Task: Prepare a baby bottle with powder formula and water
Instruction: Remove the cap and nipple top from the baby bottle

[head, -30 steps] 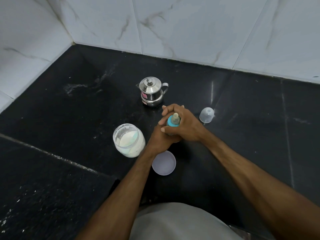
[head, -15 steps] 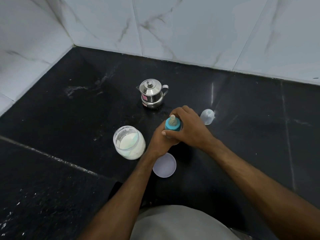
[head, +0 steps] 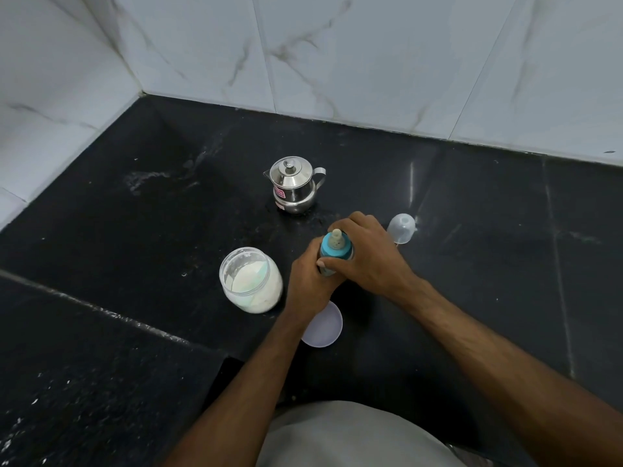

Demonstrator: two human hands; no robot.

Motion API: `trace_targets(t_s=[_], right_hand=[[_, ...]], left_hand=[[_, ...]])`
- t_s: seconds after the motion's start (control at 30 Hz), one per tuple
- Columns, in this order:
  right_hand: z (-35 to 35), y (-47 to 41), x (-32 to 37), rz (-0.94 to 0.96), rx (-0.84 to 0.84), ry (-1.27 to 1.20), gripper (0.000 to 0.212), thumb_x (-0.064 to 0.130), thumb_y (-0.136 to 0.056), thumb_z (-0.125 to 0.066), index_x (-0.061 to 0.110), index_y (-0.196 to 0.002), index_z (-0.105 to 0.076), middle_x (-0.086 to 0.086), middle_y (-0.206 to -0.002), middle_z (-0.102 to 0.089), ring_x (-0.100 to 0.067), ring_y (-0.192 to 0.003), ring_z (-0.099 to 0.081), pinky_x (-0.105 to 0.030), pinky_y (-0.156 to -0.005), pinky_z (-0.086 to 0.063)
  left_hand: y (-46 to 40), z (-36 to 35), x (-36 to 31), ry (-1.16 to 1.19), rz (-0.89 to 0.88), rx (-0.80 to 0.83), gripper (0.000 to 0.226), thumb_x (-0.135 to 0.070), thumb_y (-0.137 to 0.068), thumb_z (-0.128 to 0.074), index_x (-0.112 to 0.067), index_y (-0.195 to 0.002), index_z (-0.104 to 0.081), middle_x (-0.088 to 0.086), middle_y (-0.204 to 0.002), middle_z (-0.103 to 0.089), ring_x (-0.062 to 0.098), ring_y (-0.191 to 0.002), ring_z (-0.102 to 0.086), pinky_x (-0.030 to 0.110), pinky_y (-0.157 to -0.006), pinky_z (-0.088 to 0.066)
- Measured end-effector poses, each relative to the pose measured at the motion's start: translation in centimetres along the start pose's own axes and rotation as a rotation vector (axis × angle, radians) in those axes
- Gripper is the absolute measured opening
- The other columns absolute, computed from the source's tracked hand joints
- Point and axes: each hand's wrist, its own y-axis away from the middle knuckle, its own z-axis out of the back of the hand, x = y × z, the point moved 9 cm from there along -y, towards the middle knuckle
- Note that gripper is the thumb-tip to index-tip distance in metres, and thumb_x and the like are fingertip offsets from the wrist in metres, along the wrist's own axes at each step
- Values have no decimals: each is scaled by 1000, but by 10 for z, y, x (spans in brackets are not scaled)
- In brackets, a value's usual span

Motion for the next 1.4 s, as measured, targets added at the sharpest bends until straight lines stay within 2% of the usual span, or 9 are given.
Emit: trace_targets(t_s=[0.1,0.33,0.43,0.53,0.7,0.9,1.07,1.23,1.4], right_hand=[[-1,-2,0,19,9,20,57,47,-72,-79,20,-117,-59,6,-108,-54,-7,-96,-41,-19,-79,-32],[-2,-5,3,111,158,-56,53,34,-77,-78,24,-125,-57,8,-116,-55,-7,-104,-41,-26,-90,-41],[-4,-5,0,78,282,-164,72,32,-74,-80,32,-136,-42,8,-128,-49,-9,-117,-42,-27,-98,-41],[2,-5,-1,31,207,-203,86,47,-68,-83,30,-138,-36,7,-123,-46,-8,-113,-46,-29,-97,-46],[9,-4,2,4,48,-143,71,44,-70,-82,23,-128,-46,11,-108,-50,-10,-101,-52,-33,-90,-52],[3,4,4,68,174,-326,76,22,-78,-78,20,-140,-36,3,-123,-54,-14,-117,-53,-38,-102,-47],[3,3,-2,-32,55,-249,83,38,-69,-84,22,-137,-39,5,-117,-53,-12,-108,-53,-36,-97,-50],[3,4,-2,-18,42,-321,74,24,-75,-82,25,-135,-38,4,-122,-61,-11,-114,-57,-39,-101,-49],[-1,9,-4,-1,96,-363,84,34,-71,-84,27,-139,-36,6,-128,-50,-7,-118,-50,-34,-103,-46]], left_hand=[[1,1,1,10,12,0,53,-26,-76,-79,-25,-122,-53,-19,-105,-61,-10,-97,-60,11,-85,-49],[1,1,1,34,28,15,51,-26,-77,-78,-24,-123,-54,-5,-115,-65,10,-106,-63,34,-94,-53],[3,0,-1,37,13,21,51,-27,-79,-76,-22,-125,-54,-3,-119,-65,10,-109,-62,36,-96,-53],[4,0,-3,20,13,23,54,-32,-80,-74,-20,-128,-52,-3,-120,-64,10,-110,-62,37,-95,-53],[0,-1,-4,-17,52,36,56,-27,-80,-76,-16,-129,-51,3,-124,-61,14,-114,-57,35,-101,-48],[1,-1,3,0,54,19,52,-24,-80,-76,-22,-126,-51,-8,-117,-60,3,-105,-57,28,-98,-49],[1,-4,1,-9,70,57,56,-23,-83,-74,-15,-132,-48,4,-126,-59,14,-116,-56,31,-103,-45],[0,-5,0,8,97,54,57,-17,-82,-74,-11,-132,-48,8,-128,-58,18,-119,-55,34,-104,-45],[3,-1,-3,1,15,23,52,-26,-82,-75,-18,-128,-52,-5,-120,-61,6,-107,-59,24,-96,-49]])
